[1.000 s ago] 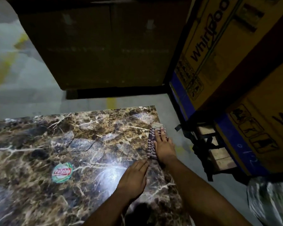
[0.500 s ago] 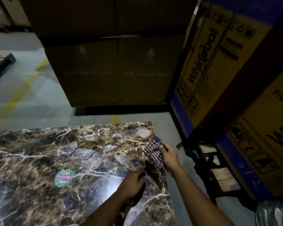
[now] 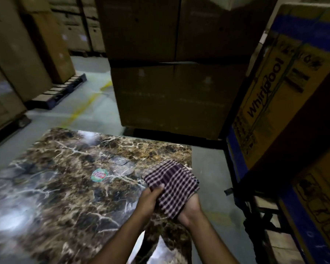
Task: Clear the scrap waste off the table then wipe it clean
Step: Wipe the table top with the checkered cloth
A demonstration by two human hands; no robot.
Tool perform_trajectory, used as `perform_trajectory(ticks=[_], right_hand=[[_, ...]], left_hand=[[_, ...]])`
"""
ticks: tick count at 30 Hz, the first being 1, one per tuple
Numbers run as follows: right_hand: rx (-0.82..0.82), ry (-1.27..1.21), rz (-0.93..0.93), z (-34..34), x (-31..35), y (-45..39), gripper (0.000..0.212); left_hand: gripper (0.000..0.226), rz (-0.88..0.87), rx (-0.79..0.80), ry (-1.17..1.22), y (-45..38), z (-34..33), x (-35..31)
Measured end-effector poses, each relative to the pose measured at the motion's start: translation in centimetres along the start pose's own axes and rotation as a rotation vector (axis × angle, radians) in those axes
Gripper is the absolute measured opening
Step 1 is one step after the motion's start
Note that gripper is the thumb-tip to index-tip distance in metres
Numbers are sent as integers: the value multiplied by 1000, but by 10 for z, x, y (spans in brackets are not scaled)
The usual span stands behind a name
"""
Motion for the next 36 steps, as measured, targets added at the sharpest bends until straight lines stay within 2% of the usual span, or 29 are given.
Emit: perform_trajectory(ticks=[6, 11, 13, 14, 19, 23, 26, 27, 29, 31, 34, 36], right_hand=[[210, 116, -83, -25, -10, 5, 93], [445, 82, 15, -70, -30, 1, 80], [433, 84, 39, -89, -52, -3, 50], [396, 100, 44, -98, -64, -6, 42], [107, 365, 131, -147, -113, -36, 45], [14, 558, 136, -184, -132, -54, 33], [35, 803, 187, -209, -127, -56, 27], [45, 869, 207, -217, -123, -56, 28], [54, 923, 215, -232, -118, -54, 28], [79, 893, 188, -241, -115, -50, 32], [124, 830, 115, -246, -113, -42, 39], [134, 879, 111, -247, -109, -37, 37]], left_hand=[[22, -96, -181, 48, 11, 56, -25], [25, -33, -188, 524, 15, 86, -29], [32, 13, -193, 644, 12, 103, -35], [34, 24, -185, 668, 11, 111, -41], [39, 32, -101, 698, 9, 171, -76], [41, 5, -24, 714, 2, 233, -108], [62, 40, 11, 706, -3, 284, -131], [59, 65, 51, 691, -5, 295, -136], [38, 57, 150, 568, -8, 310, -150], [24, -9, 176, 323, -10, 315, -165], [23, -133, 185, 64, -10, 319, -189], [32, -178, 207, -22, -10, 319, -204]])
Point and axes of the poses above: each hand's wrist, its own y-axis away from the middle knuckle, its own z-axis out of the back of the hand, x = y × z, the point moved 9 cm from there along -y, towards the middle knuckle, and after that the axes turned 5 degrees about y, right-handed, at the moved point
